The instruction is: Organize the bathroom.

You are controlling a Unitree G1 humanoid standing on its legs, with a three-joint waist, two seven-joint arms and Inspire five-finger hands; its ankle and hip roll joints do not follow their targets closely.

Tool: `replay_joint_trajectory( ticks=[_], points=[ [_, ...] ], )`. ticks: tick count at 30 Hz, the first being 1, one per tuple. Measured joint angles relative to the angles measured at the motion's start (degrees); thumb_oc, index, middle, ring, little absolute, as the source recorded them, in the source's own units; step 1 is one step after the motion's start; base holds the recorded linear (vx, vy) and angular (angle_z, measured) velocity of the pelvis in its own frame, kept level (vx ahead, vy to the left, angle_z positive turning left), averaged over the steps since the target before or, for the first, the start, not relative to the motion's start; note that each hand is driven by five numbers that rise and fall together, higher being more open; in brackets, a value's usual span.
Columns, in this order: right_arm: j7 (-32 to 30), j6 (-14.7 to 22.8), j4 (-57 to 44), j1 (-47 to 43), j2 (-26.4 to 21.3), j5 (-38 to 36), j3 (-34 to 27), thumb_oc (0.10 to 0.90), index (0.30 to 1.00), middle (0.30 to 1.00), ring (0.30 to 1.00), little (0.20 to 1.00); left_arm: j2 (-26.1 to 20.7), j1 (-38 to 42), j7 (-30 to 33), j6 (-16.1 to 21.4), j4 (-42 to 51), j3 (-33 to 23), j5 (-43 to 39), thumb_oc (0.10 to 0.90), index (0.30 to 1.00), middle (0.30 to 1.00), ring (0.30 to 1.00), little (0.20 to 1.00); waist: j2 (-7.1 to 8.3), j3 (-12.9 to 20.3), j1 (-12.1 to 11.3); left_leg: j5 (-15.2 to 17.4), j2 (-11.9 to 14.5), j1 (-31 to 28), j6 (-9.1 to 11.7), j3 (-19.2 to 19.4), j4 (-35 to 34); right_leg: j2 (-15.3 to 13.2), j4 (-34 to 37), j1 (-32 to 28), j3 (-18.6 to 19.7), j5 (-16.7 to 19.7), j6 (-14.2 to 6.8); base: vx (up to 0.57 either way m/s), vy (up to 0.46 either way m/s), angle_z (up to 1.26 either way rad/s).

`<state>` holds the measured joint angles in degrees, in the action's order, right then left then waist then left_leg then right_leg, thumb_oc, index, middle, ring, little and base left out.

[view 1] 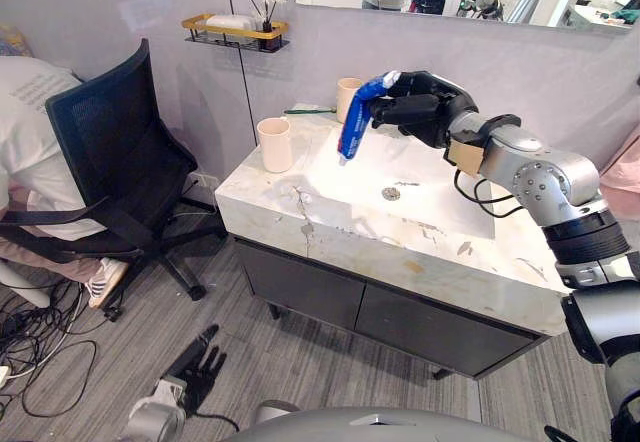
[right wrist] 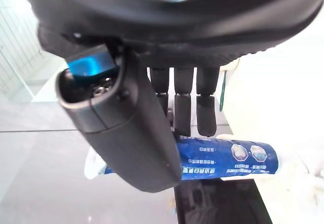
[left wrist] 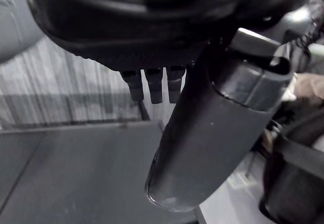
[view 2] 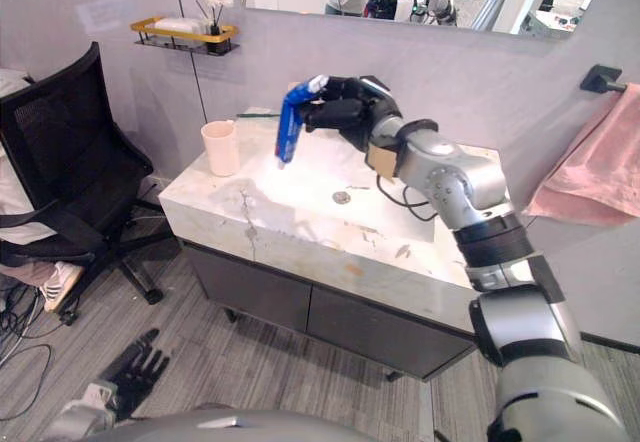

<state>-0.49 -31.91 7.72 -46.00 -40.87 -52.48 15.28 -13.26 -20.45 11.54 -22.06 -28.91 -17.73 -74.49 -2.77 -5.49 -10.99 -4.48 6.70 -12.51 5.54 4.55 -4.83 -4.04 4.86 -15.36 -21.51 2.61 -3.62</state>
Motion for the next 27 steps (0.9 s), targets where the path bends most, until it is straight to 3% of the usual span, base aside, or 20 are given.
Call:
replay_joint_trajectory(
  ticks=[4, 8, 19, 21, 23, 26, 27],
  points=[
    [0.2, 0.0, 1.7, 0.0, -1.1, 0.0, 0.1, 0.400, 0.300, 0.300, 0.300, 0.300, -0.2, 0.8, -4.6, -1.3, -14.9, 1.8, 10.0, 0.800, 0.900, 0.900, 0.900, 0.900, -0.72, -0.6, 0.5, 0.0, 0.0, 0.1, 0.2, -0.4, 0.5, 0.1, 0.0, -0.5, -0.5, -0.2, -0.1, -0.01, 0.059, 0.05],
    [1.7, 0.2, 2.7, 0.0, -2.0, 0.0, 0.2, 0.400, 0.300, 0.300, 0.300, 0.300, 0.3, 0.6, -8.3, -3.9, -24.0, 2.3, 12.0, 0.800, 0.900, 0.900, 0.900, 0.900, -1.17, -1.1, 0.5, 0.2, 0.2, 0.4, 0.3, -0.9, 0.7, 0.1, 0.0, -0.8, -1.2, -0.6, 0.2, 0.01, 0.057, 0.08],
    [6.3, 0.3, 4.0, 0.0, -2.1, 0.0, 2.3, 0.400, 0.300, 0.300, 0.300, 0.300, 1.3, 3.7, -12.9, -2.9, -31.7, 2.1, 12.2, 0.800, 0.900, 0.900, 0.900, 0.900, -0.17, -1.9, 1.4, 1.4, -0.2, 2.5, 0.5, -1.2, 3.8, 0.2, -0.3, -0.8, -1.9, -0.7, 0.3, 0.03, 0.067, 0.05],
    [6.4, 0.4, 4.0, 0.0, -2.4, 0.0, 2.3, 0.400, 0.300, 0.300, 0.300, 0.300, 1.2, 5.0, -12.9, -2.9, -31.7, 2.1, 12.2, 0.800, 0.900, 0.900, 0.900, 0.900, -0.02, -2.0, 1.8, 1.3, -0.6, 3.7, 0.4, 0.1, 4.8, 0.0, -0.4, -0.8, -2.7, -0.9, 0.0, 0.02, 0.137, 0.29],
    [6.4, 1.0, 4.7, 0.2, -7.3, 0.1, 2.8, 0.400, 0.300, 0.300, 0.300, 0.300, 1.2, 9.0, -13.1, -3.2, -32.1, 3.9, 14.1, 0.800, 0.900, 0.900, 0.900, 0.900, -0.05, -2.4, 3.2, 0.9, -1.0, 7.5, -1.9, 11.9, 7.7, -2.0, -1.4, -1.4, -7.7, -1.7, -0.9, 0.12, 0.255, 0.82],
    [6.6, 1.8, 7.6, 0.2, -8.2, 0.1, 2.9, 0.400, 0.300, 0.300, 0.300, 0.300, 0.9, 8.9, -14.1, -3.1, -32.5, 4.8, 14.4, 0.800, 0.900, 0.900, 0.900, 0.900, 0.72, -2.6, 2.9, 2.5, -1.3, 6.7, -3.5, 12.7, 8.7, -4.0, -3.5, -1.3, -8.3, -3.2, -1.7, 0.10, 0.131, 0.30],
    [6.5, 2.8, 8.5, 0.0, -8.2, 0.2, 3.9, 0.400, 0.300, 0.300, 0.300, 0.300, 0.4, 6.8, -14.6, -3.3, -32.4, 6.6, 14.4, 0.800, 0.900, 0.900, 0.900, 0.900, 0.16, -2.2, 2.3, 3.6, -3.4, 4.2, -3.7, 8.0, 7.4, -6.2, -9.0, -0.8, -6.9, -6.1, -2.8, 0.09, 0.126, -0.14]
  ],
)
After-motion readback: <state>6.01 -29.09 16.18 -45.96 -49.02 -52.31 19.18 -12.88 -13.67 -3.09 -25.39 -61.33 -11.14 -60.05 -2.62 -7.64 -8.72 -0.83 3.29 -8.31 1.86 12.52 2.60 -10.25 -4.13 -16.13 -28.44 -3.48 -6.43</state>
